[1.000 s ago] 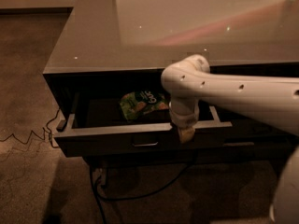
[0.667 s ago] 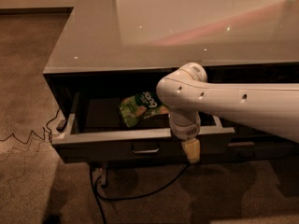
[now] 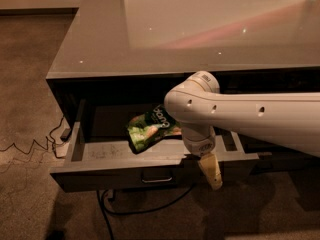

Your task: Open top drawer

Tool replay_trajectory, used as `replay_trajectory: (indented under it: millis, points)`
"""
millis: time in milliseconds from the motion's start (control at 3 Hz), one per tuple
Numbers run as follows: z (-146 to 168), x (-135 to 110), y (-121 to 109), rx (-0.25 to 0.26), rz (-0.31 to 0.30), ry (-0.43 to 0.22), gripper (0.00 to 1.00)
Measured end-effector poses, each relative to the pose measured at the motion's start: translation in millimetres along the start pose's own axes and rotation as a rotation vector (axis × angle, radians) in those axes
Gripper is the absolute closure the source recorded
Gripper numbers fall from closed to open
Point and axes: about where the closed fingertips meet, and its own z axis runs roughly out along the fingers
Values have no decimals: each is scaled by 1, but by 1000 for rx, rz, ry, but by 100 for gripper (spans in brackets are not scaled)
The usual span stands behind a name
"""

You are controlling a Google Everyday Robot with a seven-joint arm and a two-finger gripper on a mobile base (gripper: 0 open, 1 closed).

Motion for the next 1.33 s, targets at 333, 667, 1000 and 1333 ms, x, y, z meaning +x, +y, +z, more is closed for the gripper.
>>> replay_trajectory:
  millis: [333, 667, 1000, 1333]
  points:
    - [-5, 5, -5, 45, -5, -31, 0]
    - [-17, 25, -16, 90, 7, -51, 0]
    - [-23, 49, -31, 125, 36, -88, 0]
    - [-31, 66, -50, 164, 61, -137, 0]
